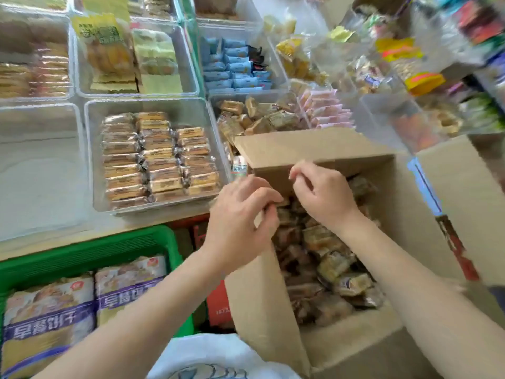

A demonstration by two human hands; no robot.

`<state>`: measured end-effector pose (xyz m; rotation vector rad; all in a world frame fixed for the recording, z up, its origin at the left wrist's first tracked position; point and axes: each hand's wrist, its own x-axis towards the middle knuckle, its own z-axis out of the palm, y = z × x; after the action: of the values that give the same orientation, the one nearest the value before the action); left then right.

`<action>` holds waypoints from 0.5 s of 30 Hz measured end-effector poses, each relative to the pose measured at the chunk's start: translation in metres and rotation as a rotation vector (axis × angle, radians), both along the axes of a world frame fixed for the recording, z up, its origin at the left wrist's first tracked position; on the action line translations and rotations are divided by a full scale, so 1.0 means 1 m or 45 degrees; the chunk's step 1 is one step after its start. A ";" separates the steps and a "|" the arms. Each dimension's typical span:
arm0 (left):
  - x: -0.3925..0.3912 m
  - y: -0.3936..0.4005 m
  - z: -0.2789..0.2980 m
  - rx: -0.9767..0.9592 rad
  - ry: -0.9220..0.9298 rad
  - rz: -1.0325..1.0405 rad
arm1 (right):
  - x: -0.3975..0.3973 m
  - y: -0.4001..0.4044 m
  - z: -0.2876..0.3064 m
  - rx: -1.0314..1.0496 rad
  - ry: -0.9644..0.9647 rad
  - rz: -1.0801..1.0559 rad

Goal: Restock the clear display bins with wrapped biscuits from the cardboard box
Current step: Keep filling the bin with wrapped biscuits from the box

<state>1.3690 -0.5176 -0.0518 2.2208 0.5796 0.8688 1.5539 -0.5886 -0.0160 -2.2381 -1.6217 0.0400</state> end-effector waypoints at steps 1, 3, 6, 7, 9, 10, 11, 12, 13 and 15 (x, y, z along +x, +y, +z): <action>0.010 -0.015 0.004 0.066 0.052 -0.110 | 0.012 -0.013 -0.007 -0.215 -0.007 -0.057; 0.024 -0.037 0.000 0.134 0.269 -0.308 | 0.039 -0.039 -0.025 -0.731 -0.032 -0.114; 0.034 -0.050 -0.017 0.307 0.578 -0.342 | 0.065 -0.070 -0.058 -1.163 -0.052 -0.152; 0.035 -0.051 -0.019 0.327 0.607 -0.312 | 0.070 -0.078 -0.070 -1.247 -0.024 -0.177; 0.035 -0.050 -0.018 0.364 0.665 -0.272 | 0.076 -0.085 -0.088 -1.396 0.080 -0.240; 0.035 -0.049 -0.018 0.386 0.690 -0.274 | 0.077 -0.085 -0.094 -1.435 0.104 -0.255; 0.034 -0.050 -0.018 0.406 0.708 -0.278 | 0.078 -0.085 -0.099 -1.442 0.092 -0.254; 0.033 -0.050 -0.018 0.415 0.720 -0.279 | 0.079 -0.084 -0.103 -1.436 0.058 -0.241; 0.032 -0.050 -0.018 0.410 0.725 -0.278 | 0.078 -0.082 -0.105 -1.428 0.016 -0.219; 0.032 -0.050 -0.019 0.410 0.731 -0.279 | 0.074 -0.080 -0.110 -1.439 -0.058 -0.165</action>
<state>1.4006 -0.5672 -0.0706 2.7837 0.4584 0.2077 1.6275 -0.6683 -0.1257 -3.1111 -1.6725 1.1254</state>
